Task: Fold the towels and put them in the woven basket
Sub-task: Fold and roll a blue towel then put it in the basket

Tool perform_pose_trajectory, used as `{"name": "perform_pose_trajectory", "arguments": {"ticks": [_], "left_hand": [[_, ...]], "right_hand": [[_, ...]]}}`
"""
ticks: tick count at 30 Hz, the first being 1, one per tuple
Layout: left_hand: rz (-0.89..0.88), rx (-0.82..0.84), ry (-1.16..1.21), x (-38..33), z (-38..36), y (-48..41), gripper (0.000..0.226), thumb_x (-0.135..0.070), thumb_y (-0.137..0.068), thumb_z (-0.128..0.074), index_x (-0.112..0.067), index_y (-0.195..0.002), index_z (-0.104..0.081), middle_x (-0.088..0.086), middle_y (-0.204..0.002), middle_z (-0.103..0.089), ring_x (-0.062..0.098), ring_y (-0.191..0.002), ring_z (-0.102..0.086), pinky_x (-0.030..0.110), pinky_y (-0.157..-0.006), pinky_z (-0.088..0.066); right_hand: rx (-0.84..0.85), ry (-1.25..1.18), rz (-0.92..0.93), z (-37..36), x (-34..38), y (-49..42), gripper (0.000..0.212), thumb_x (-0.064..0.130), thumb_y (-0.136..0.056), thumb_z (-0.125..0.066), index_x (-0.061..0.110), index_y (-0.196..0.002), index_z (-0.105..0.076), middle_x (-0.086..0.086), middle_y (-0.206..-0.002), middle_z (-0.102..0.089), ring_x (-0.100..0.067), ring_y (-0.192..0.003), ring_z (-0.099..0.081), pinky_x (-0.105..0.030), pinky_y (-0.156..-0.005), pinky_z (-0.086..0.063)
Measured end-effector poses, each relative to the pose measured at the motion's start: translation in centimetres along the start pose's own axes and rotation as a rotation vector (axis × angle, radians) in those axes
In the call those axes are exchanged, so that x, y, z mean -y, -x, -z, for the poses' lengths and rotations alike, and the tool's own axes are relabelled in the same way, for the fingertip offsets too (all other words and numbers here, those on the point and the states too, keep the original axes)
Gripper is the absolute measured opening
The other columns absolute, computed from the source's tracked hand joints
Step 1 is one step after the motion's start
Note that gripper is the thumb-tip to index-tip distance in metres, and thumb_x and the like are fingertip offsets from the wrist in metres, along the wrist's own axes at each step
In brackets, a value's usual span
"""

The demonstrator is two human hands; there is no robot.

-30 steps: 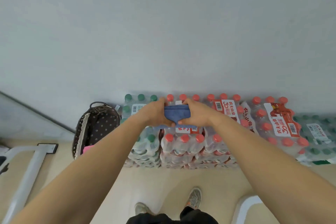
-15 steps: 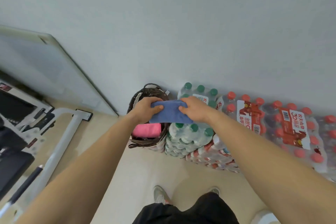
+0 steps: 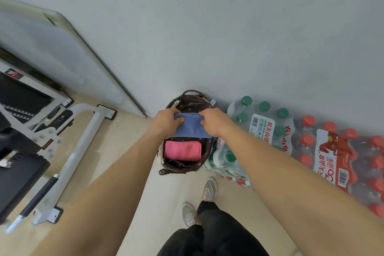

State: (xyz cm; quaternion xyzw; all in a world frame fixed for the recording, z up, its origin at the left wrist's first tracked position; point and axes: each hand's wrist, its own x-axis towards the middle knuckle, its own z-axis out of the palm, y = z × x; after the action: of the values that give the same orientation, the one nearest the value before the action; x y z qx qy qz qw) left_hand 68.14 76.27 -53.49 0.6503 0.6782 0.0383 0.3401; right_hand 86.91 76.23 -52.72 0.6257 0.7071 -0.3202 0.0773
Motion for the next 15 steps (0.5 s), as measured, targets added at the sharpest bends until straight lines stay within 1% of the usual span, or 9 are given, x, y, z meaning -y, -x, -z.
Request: {"name": "perform_pose_trajectory", "arguments": {"ticks": [1,4,6,8,12,15], "left_hand": [[0.007,0.002,-0.027,0.5,-0.5,-0.8,0.029,-0.029,-0.094,-0.058,-0.017,-0.119,-0.064,0.009,-0.112,-0.067,0.026,-0.102,-0.06,0.027,-0.076,-0.038],[0.021,0.02,-0.097,1.9,-2.3,-2.7,0.029,-0.03,-0.093,-0.058,-0.017,-0.118,-0.065,0.009,-0.111,-0.067,0.027,-0.104,-0.06,0.03,-0.077,-0.043],[0.024,0.029,-0.146,2.6,-3.5,-3.5,0.03,-0.028,-0.094,-0.058,-0.013,-0.119,-0.063,0.01,-0.113,-0.065,0.028,-0.106,-0.059,0.029,-0.077,-0.04],[0.014,0.025,-0.187,3.3,-4.7,-4.3,0.028,-0.028,-0.094,-0.057,-0.011,-0.115,-0.063,0.011,-0.112,-0.065,0.028,-0.103,-0.059,0.031,-0.076,-0.04],[0.017,0.062,-0.27,4.5,-6.4,-5.5,0.024,-0.031,-0.094,-0.053,-0.012,-0.106,-0.061,0.013,-0.105,-0.065,0.031,-0.097,-0.06,0.034,-0.068,-0.04],[-0.035,0.063,-0.327,5.2,-7.1,-6.1,0.025,-0.032,-0.094,-0.052,-0.011,-0.106,-0.062,0.014,-0.105,-0.064,0.034,-0.098,-0.062,0.037,-0.069,-0.043]], "right_hand": [[0.008,0.016,-0.002,-0.6,-0.1,-1.0,0.014,0.014,-0.095,-0.05,0.014,-0.103,-0.062,-0.011,-0.103,-0.065,-0.035,-0.098,-0.064,-0.034,-0.069,-0.045],[0.056,0.039,-0.024,-2.5,-0.1,-3.5,0.019,0.006,-0.092,-0.051,0.01,-0.106,-0.062,-0.015,-0.106,-0.065,-0.036,-0.095,-0.064,-0.034,-0.067,-0.044],[0.085,0.054,-0.04,-3.8,-0.1,-4.8,0.022,0.002,-0.09,-0.05,0.007,-0.107,-0.062,-0.016,-0.107,-0.064,-0.037,-0.096,-0.065,-0.034,-0.067,-0.044],[0.103,0.049,-0.053,-5.0,-0.1,-5.9,0.027,-0.001,-0.088,-0.05,0.007,-0.11,-0.062,-0.016,-0.11,-0.064,-0.036,-0.097,-0.064,-0.035,-0.069,-0.045],[0.139,0.023,-0.066,-6.7,-0.4,-7.5,0.033,-0.002,-0.086,-0.051,0.01,-0.115,-0.062,-0.016,-0.114,-0.063,-0.034,-0.099,-0.064,-0.036,-0.073,-0.05],[0.154,0.029,-0.062,-7.5,-0.7,-8.2,0.037,-0.001,-0.087,-0.051,0.012,-0.12,-0.061,-0.014,-0.116,-0.063,-0.032,-0.102,-0.063,-0.035,-0.076,-0.05]]}}
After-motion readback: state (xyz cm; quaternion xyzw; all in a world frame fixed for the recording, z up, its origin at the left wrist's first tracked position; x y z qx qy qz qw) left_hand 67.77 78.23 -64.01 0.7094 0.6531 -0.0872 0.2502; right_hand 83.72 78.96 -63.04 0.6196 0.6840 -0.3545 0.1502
